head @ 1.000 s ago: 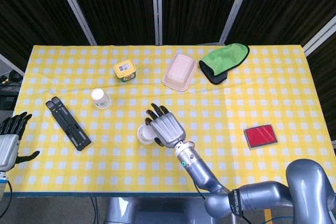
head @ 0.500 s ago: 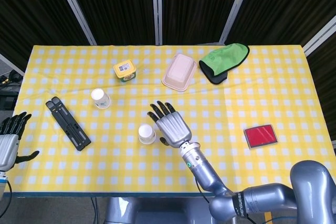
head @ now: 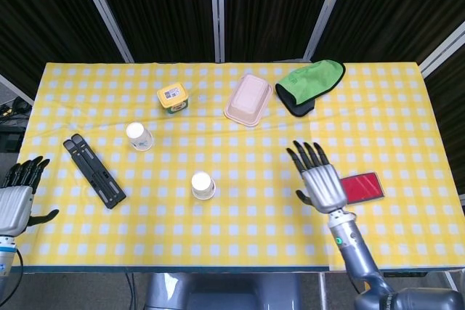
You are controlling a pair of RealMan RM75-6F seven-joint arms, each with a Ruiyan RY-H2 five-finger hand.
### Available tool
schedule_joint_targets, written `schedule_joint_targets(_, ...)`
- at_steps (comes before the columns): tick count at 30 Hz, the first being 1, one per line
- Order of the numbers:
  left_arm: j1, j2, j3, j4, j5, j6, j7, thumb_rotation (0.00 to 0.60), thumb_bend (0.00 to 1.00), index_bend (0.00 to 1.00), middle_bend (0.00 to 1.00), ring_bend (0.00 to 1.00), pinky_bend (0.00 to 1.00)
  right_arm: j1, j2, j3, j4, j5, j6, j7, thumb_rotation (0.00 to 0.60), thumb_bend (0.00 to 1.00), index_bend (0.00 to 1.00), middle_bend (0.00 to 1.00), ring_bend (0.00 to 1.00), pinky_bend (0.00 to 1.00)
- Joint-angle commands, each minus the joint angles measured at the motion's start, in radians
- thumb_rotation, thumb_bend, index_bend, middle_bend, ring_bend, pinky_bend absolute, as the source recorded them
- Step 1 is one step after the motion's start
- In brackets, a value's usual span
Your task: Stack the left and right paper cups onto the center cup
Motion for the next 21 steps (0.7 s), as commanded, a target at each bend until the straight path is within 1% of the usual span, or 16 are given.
schedule_joint_targets(1,-0.012,-0.006,-0.009,-0.011,-0.009,-0.01,0.017,0.6,0.04,0.0,0.0,0.0,0.0,-0.16,0.061,-0.083,0.158,-0.069,0.088,0.183,0.6,0.12,0.0,0.0,0.0,0.0)
schedule_joint_targets(5,-0.038,0.016,-0.025,-0.053,-0.006,-0.029,0.033,0.6,0.04,0.0,0.0,0.0,0.0,-0.204,0.072,-0.077,0.213,-0.122,0.119,0.255,0.6,0.12,0.0,0.0,0.0,0.0)
schedule_joint_targets(7,-0.057,0.037,-0.042,-0.086,-0.012,-0.041,0.046,0.6,0.05,0.0,0.0,0.0,0.0,-0.215,0.078,-0.067,0.224,-0.143,0.128,0.27,0.6,0.12,0.01,0.0,0.0,0.0)
schedule_joint_targets(9,-0.088,0.06,-0.072,-0.121,-0.028,-0.063,0.063,0.6,0.05,0.0,0.0,0.0,0.0,-0.225,0.092,-0.051,0.221,-0.165,0.14,0.285,0.6,0.12,0.01,0.0,0.0,0.0)
schedule_joint_targets(11,-0.139,0.091,-0.114,-0.159,-0.073,-0.12,0.09,0.6,0.06,0.0,0.0,0.0,0.0,-0.235,0.108,-0.039,0.217,-0.181,0.143,0.319,0.6,0.12,0.01,0.0,0.0,0.0)
schedule_joint_targets(13,-0.178,0.112,-0.141,-0.183,-0.117,-0.171,0.111,0.6,0.07,0.01,0.0,0.0,0.0,-0.242,0.119,-0.03,0.217,-0.191,0.138,0.343,0.6,0.12,0.01,0.0,0.0,0.0)
schedule_joint_targets(14,-0.201,0.119,-0.156,-0.19,-0.138,-0.198,0.116,0.6,0.09,0.02,0.0,0.0,0.0,-0.245,0.125,-0.025,0.217,-0.195,0.135,0.355,0.6,0.12,0.02,0.0,0.0,0.0)
schedule_joint_targets(17,-0.256,0.128,-0.187,-0.196,-0.193,-0.265,0.138,0.6,0.18,0.11,0.0,0.0,0.0,-0.252,0.136,-0.01,0.218,-0.204,0.132,0.385,0.6,0.12,0.02,0.0,0.0,0.0)
schedule_joint_targets(18,-0.3,0.127,-0.203,-0.189,-0.225,-0.319,0.16,0.6,0.19,0.13,0.0,0.0,0.0,-0.255,0.144,-0.002,0.217,-0.205,0.131,0.405,0.6,0.12,0.02,0.0,0.0,0.0)
schedule_joint_targets(19,-0.352,0.123,-0.219,-0.171,-0.286,-0.387,0.193,0.6,0.19,0.14,0.0,0.0,0.0,-0.259,0.153,0.005,0.216,-0.208,0.127,0.428,0.6,0.12,0.02,0.0,0.0,0.0)
schedule_joint_targets(21,-0.408,0.115,-0.23,-0.149,-0.367,-0.447,0.243,0.6,0.19,0.17,0.0,0.0,0.0,-0.264,0.162,0.015,0.217,-0.213,0.121,0.449,0.6,0.12,0.03,0.0,0.0,0.0)
